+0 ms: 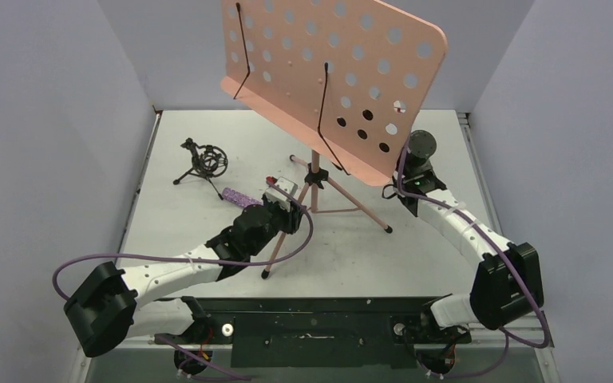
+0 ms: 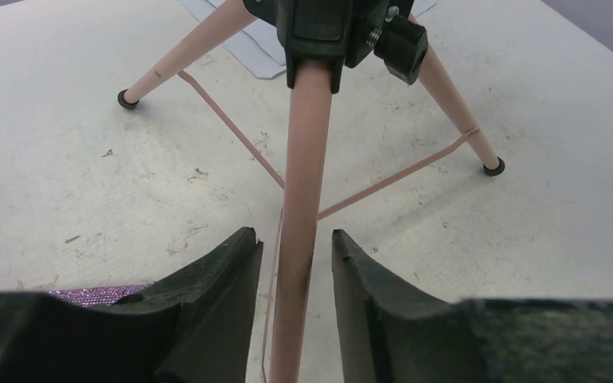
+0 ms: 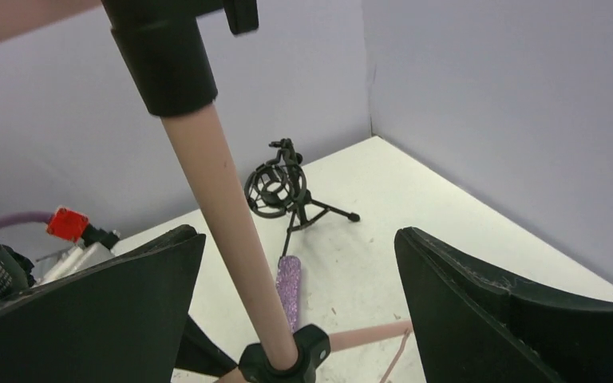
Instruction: Set up the instrument practice props
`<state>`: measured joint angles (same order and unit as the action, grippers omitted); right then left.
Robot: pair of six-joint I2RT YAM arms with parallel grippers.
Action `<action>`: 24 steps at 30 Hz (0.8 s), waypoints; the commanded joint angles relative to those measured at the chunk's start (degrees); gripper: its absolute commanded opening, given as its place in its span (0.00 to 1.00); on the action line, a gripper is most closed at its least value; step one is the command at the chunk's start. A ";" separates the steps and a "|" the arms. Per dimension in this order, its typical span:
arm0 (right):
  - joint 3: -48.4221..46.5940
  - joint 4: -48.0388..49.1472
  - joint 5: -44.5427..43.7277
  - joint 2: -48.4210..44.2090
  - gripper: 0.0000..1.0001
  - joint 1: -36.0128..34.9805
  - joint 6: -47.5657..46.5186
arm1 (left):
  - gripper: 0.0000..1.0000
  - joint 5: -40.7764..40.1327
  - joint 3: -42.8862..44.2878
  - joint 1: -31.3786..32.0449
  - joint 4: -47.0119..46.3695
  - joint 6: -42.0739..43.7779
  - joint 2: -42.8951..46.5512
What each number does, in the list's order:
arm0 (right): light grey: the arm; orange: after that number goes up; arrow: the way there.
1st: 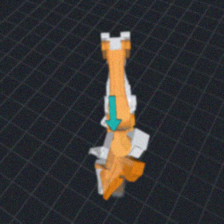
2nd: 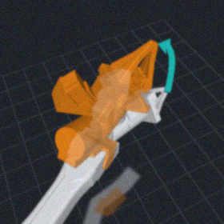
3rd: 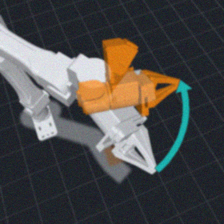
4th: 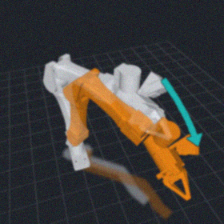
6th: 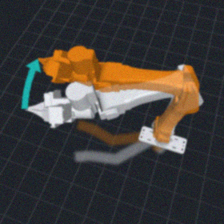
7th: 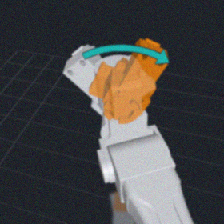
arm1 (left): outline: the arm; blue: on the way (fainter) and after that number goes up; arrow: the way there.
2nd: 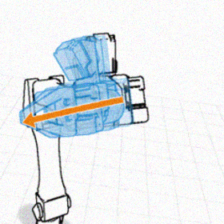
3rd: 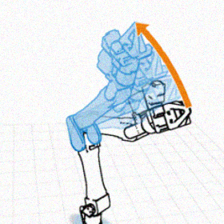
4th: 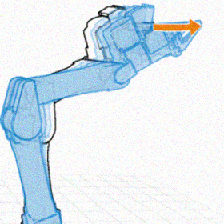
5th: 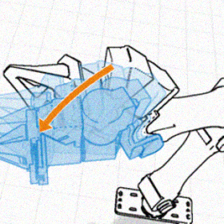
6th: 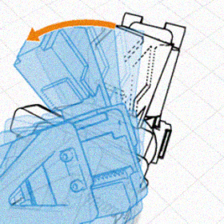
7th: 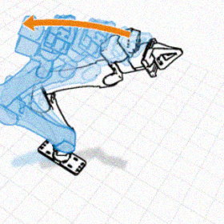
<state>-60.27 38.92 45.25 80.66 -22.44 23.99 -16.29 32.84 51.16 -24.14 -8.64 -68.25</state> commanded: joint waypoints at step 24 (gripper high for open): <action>18.85 -42.89 -20.61 -24.13 0.96 0.20 -5.23 | 0.90 27.66 6.29 -12.18 16.34 -14.76 11.90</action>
<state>-44.18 2.50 29.04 58.39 -22.44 18.92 3.05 38.50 42.13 -11.11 -19.29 -58.02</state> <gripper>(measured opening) 0.948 0.906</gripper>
